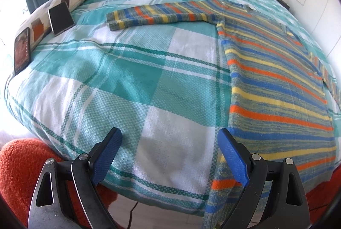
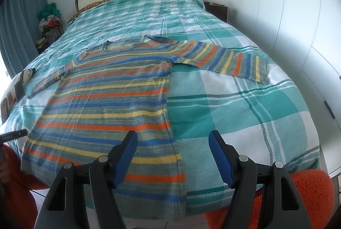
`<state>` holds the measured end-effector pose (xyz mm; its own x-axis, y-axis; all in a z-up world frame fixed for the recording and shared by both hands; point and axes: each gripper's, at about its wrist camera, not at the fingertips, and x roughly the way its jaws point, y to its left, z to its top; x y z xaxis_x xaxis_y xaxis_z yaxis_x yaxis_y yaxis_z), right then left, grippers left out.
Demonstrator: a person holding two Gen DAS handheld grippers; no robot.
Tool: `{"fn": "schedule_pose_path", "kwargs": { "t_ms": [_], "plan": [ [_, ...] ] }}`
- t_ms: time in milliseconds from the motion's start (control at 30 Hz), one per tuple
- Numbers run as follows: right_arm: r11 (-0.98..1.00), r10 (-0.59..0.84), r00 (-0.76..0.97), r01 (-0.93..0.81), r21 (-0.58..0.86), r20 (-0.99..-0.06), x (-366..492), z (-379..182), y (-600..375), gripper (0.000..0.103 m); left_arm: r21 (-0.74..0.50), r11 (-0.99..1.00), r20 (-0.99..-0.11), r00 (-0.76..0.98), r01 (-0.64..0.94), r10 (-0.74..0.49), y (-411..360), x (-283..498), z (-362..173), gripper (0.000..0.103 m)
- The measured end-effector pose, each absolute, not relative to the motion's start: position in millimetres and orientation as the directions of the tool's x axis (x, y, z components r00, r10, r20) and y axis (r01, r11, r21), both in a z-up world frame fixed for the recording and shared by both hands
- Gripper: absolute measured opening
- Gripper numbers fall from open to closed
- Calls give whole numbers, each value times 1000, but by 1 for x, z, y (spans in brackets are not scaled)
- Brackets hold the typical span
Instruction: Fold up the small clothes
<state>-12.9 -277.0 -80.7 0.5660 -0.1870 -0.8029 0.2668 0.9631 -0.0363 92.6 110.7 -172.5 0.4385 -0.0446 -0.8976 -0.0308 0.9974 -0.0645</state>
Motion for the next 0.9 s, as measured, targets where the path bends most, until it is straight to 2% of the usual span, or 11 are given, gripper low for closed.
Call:
{"fn": "schedule_pose_path", "kwargs": {
  "t_ms": [400,633,900],
  "plan": [
    [960,-179,553,278,-22,-813,-12,-85,-280,69,-39,999,-914,406,-33,-22,110,96,-182,93],
    [958,-180,554,285,-19,-813,-14,-86,-280,69,-91,994,-902,427,-59,-57,119,95,-175,93],
    [937,-135,544,342,72,-828,-16,-87,-303,69,-85,994,-907,418,-64,-50,118,97,-178,93]
  ]
}}
